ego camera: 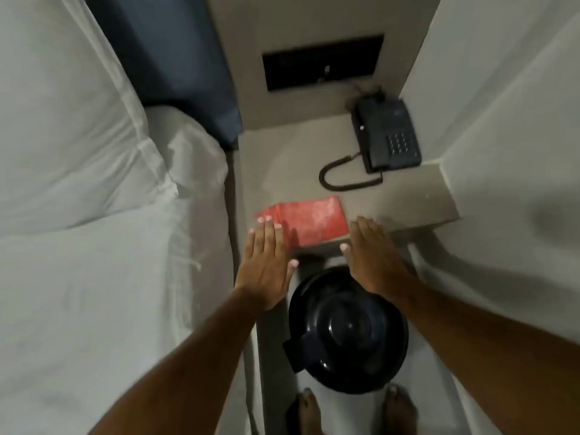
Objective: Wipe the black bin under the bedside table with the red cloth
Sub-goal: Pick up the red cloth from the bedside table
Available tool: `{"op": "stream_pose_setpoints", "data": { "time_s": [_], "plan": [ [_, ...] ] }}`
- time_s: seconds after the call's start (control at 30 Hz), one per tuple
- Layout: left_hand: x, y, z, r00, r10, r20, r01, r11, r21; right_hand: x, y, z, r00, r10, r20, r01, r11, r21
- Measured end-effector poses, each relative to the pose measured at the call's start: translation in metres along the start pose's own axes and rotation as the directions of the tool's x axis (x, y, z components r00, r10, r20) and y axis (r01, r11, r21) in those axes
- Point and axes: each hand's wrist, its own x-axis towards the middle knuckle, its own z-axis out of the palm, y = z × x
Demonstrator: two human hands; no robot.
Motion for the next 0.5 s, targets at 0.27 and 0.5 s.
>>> {"op": "stream_pose_setpoints", "data": {
  "time_s": [0.27,0.5],
  "plan": [
    [0.029,-0.011,0.065,0.984,0.048,0.174,-0.046,0.999,-0.019,0.042,-0.013,0.053,0.916,0.401,0.015,-0.375,0.842,0.388],
    [0.037,-0.004,0.071,0.978,0.012,0.210,-0.003,0.999,-0.045,0.087,-0.013,0.061,0.718,0.663,0.210,-0.630,0.491,0.602]
  ]
}}
